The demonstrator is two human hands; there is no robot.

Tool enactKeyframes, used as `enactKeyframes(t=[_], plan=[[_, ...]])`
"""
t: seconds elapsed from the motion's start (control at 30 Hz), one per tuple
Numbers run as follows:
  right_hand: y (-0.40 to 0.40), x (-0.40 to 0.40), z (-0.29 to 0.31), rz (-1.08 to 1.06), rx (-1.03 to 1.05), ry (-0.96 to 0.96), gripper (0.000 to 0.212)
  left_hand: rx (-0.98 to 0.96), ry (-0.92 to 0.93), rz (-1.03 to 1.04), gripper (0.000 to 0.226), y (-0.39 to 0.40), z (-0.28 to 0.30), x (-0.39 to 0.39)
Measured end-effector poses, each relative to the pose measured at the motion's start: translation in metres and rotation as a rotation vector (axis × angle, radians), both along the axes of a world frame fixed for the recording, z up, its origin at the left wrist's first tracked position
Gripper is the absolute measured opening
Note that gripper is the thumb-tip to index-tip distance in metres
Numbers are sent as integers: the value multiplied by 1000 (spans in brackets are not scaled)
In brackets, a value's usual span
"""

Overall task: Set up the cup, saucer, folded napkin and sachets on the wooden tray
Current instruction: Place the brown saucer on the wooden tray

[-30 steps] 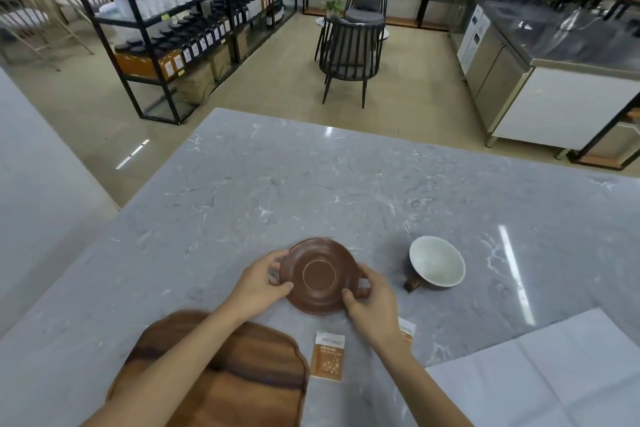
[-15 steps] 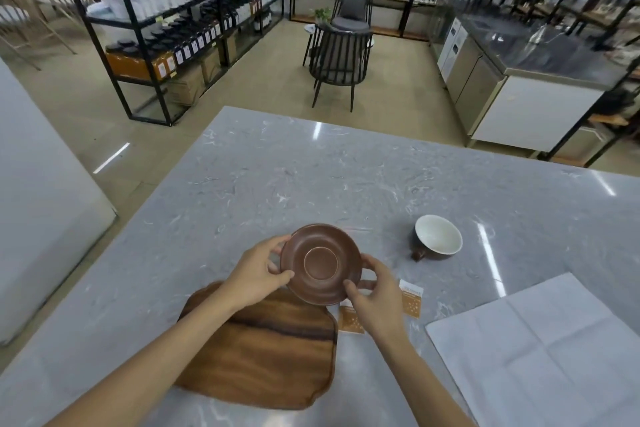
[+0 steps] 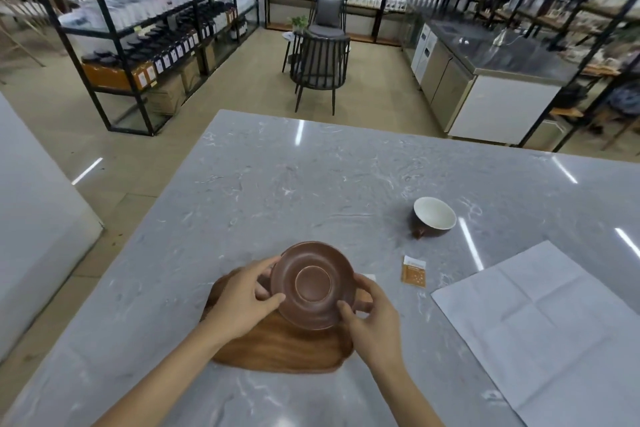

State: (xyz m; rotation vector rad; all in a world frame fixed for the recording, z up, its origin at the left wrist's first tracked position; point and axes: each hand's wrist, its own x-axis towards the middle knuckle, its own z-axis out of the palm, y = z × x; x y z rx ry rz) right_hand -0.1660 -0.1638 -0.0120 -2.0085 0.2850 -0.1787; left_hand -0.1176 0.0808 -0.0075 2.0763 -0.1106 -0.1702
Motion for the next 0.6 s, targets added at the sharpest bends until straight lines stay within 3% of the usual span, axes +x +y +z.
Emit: enactKeyframes(t=[0.17, 0.6], plan=[[13, -14, -9, -11, -13, 1, 50, -40, 30, 59, 64, 7, -13, -23], [33, -29, -34, -16, 4, 66, 51, -32, 178, 158, 78, 11, -33, -48]])
